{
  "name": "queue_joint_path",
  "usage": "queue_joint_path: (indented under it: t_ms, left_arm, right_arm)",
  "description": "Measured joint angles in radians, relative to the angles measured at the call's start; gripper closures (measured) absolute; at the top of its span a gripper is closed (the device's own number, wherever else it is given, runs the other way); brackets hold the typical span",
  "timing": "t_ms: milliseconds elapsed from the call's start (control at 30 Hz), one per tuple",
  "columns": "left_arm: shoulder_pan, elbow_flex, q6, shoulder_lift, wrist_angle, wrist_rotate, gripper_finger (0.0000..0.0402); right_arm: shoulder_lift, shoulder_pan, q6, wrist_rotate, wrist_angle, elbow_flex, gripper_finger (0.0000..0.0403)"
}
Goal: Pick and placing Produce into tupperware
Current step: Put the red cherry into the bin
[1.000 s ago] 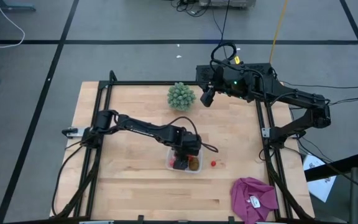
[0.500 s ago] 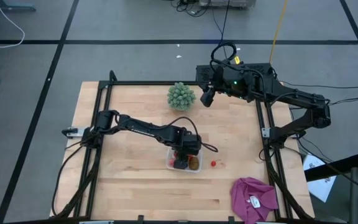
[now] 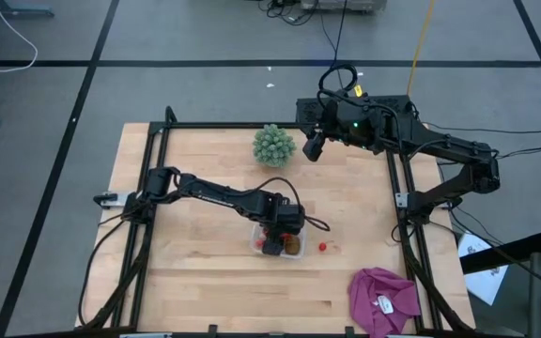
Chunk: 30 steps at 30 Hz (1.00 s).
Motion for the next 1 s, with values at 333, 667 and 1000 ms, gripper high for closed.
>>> queue_joint_path:
  t_ms: [333,667,1000]
  left_arm:
    - [-0.031,0.213,-0.007,-0.002,-0.261,-0.058,0.0148]
    - [-0.067,0.219,-0.16,-0.022,-0.708,-0.29,0.0148]
    - [-0.051,-0.149,-0.33,-0.291,-0.695,-0.335,0.0148]
  right_arm:
    - [0.0,0.0,0.0,0.0,-0.008,0.0,0.0213]
    - [0.0,-0.008,0.0,0.004,-0.272,0.0,0.0213]
    - [0.0,-0.014,0.062,0.002,-0.453,0.0,0.0213]
